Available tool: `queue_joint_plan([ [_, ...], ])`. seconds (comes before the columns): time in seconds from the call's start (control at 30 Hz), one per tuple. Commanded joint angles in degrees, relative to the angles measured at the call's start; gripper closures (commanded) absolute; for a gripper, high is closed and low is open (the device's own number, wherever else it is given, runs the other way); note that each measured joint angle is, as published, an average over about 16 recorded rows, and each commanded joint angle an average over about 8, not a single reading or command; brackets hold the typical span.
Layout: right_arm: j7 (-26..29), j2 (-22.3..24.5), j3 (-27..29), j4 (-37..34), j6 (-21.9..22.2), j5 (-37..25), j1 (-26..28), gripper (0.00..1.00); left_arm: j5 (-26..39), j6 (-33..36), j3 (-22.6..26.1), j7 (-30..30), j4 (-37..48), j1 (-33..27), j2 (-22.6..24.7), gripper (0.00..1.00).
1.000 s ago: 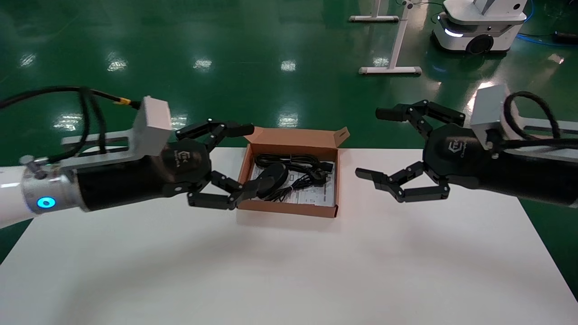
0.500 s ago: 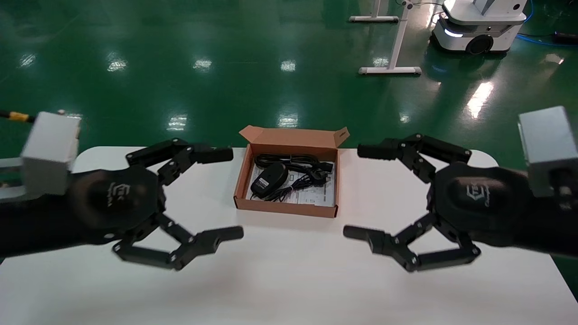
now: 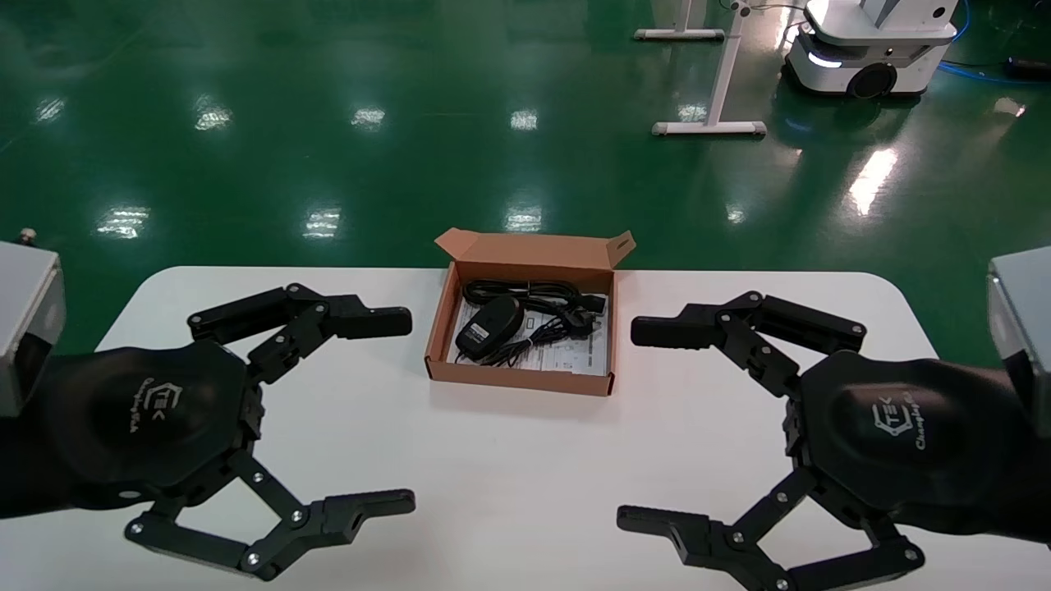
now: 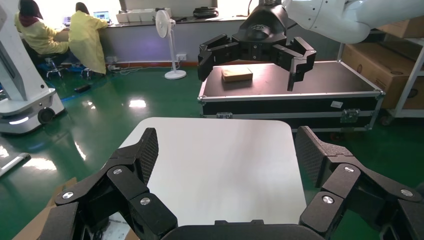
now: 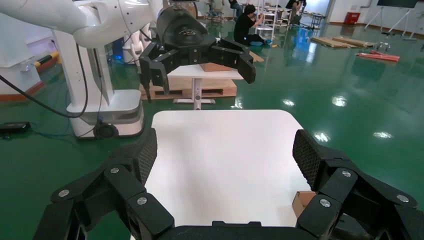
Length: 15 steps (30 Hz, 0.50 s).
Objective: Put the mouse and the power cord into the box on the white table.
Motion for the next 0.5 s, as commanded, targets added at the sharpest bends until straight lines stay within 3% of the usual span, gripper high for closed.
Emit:
queue_joint_plan([
  [0.03,-0.17,-0.05,-0.07,-0.28,0.04,-0.11,0.14,0.00,0.10,-0.07,0.05,0.03,0.23,-0.07,0.12,0.00],
  [0.5,-0.70,-0.33,-0.49,-1.43,0.22,-0.74,0.84,0.00,0.67,-0.40,0.34,0.21,1.03,-0.45,0.60,0.00],
])
